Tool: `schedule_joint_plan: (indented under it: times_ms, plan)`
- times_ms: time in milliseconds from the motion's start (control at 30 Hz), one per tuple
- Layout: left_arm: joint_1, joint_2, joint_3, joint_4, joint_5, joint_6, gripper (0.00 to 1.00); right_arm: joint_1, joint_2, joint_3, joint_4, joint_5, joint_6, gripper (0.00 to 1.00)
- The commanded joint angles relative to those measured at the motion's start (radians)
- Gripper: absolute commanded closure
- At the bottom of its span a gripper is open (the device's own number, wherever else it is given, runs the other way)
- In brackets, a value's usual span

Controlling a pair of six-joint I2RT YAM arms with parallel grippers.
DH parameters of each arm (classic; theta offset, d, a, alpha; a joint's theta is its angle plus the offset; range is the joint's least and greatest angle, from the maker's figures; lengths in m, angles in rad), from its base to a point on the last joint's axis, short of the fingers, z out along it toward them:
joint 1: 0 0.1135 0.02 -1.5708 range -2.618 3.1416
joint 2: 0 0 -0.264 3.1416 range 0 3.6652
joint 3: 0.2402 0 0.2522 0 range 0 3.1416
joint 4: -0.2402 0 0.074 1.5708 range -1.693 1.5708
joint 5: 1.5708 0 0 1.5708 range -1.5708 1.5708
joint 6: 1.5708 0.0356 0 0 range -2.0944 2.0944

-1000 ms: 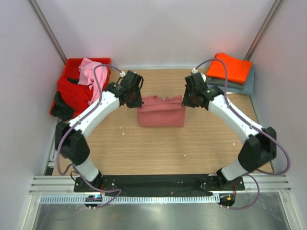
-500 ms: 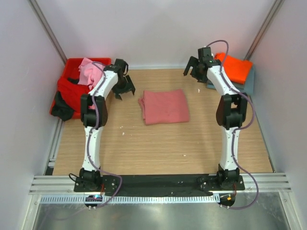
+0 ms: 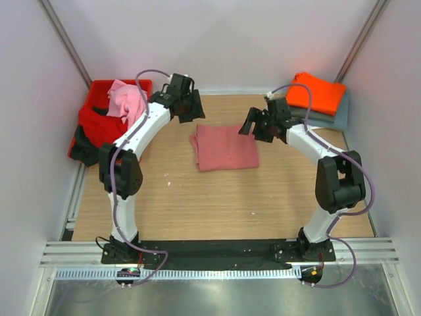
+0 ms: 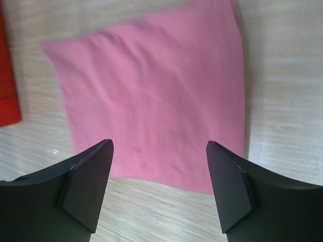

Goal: Fold and stack the t-shirts
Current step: Fold the tshirt

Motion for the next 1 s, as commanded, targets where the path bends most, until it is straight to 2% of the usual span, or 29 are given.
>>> schedule_joint_plan:
  times_ms: [0,167,267,400,433,600,700,800,867,967]
  plan:
    - [-0.039,0.183,0.105,0.059,0.034,0.018,0.46,-0.006,-0.012,-0.118,0.089,-0.032,0.015,0.21]
    - [-0.05,0.321,0.24,0.055,0.02,0.015,0.49,-0.006,-0.101,-0.255,0.143,-0.034,0.02,0.21]
    - [-0.042,0.376,0.293,-0.02,-0.055,0.029,0.5,-0.006,-0.164,-0.309,0.14,-0.029,0.017,0.22]
    - [-0.001,0.341,0.148,0.013,-0.093,0.025,0.49,-0.006,-0.268,-0.367,0.117,-0.031,0.021,0.22]
    - [0.027,0.335,0.072,0.063,-0.067,0.025,0.49,-0.006,-0.291,-0.387,0.114,-0.028,0.02,0.21]
    - [0.099,0.366,-0.012,0.108,0.077,0.05,0.46,-0.006,-0.405,-0.427,0.1,-0.011,0.017,0.19]
    - [0.11,0.37,0.007,0.105,0.154,0.084,0.42,-0.006,-0.402,-0.43,0.111,0.001,0.007,0.15]
    - [0.102,0.303,0.027,0.078,0.18,0.097,0.34,-0.006,-0.358,-0.413,0.117,-0.015,0.0,0.13]
    - [0.092,0.256,0.054,0.046,0.149,0.107,0.28,-0.006,-0.33,-0.406,0.135,-0.02,0.003,0.12]
    - [0.056,0.171,0.103,-0.058,0.053,0.136,0.26,-0.006,-0.266,-0.349,0.149,-0.029,0.0,0.12]
